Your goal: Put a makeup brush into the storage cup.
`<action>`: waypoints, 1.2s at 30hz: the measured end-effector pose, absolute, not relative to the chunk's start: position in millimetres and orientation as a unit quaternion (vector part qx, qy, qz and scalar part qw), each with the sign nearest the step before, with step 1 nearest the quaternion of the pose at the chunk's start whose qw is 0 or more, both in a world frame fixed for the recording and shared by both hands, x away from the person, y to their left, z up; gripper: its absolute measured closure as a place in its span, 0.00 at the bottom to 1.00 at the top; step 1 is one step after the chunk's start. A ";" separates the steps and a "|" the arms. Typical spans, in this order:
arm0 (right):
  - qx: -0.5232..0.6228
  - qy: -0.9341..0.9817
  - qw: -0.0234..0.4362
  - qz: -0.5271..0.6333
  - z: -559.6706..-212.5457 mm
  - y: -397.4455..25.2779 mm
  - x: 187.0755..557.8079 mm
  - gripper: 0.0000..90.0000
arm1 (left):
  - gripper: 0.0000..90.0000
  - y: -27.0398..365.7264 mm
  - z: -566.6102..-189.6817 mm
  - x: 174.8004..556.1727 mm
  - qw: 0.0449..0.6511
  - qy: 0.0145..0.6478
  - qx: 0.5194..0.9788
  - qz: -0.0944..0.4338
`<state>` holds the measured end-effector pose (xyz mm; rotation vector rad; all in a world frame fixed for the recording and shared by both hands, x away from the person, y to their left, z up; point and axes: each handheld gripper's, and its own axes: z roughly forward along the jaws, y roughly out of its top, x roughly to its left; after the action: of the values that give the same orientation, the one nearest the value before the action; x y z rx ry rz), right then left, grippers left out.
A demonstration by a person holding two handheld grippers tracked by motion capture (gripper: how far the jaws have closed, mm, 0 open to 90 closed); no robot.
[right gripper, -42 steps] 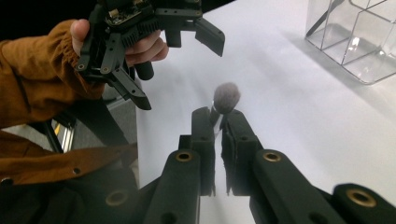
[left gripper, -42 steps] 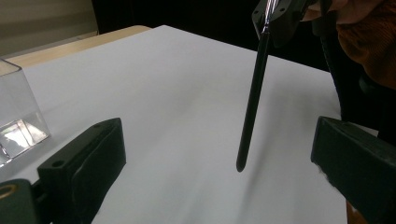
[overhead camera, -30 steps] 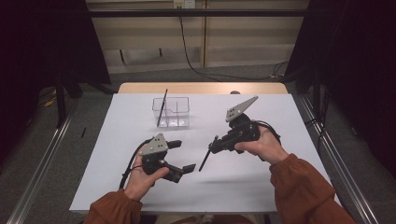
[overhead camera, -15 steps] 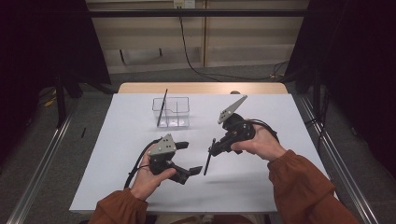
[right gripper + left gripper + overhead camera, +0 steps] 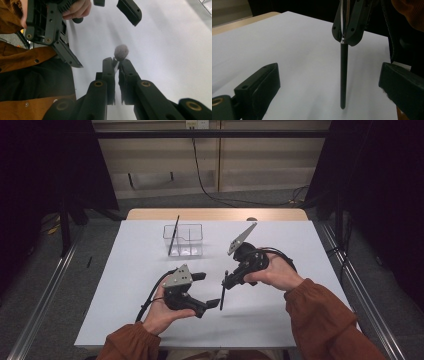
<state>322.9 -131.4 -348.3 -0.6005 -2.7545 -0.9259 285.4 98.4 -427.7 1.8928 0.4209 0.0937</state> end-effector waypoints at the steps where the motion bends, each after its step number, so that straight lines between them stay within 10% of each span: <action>1: -0.202 -0.925 0.087 -0.310 -348.5 -131.1 323.0 0.93 | 0.05 96.6 -427.6 285.5 0.566 0.178 0.804 0.038; 20: -0.197 -0.924 0.086 -0.317 -349.3 -124.0 323.9 0.93 | 0.73 86.7 -430.1 287.2 0.551 0.165 0.818 0.015; 36: -0.190 -0.922 0.084 -0.326 -353.1 -120.0 324.8 0.93 | 0.93 88.7 -429.4 288.5 0.551 0.164 0.818 0.006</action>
<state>324.8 -120.0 -353.1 -0.5680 -2.7511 -0.9734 288.5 88.7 -429.4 1.9353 0.3884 0.0137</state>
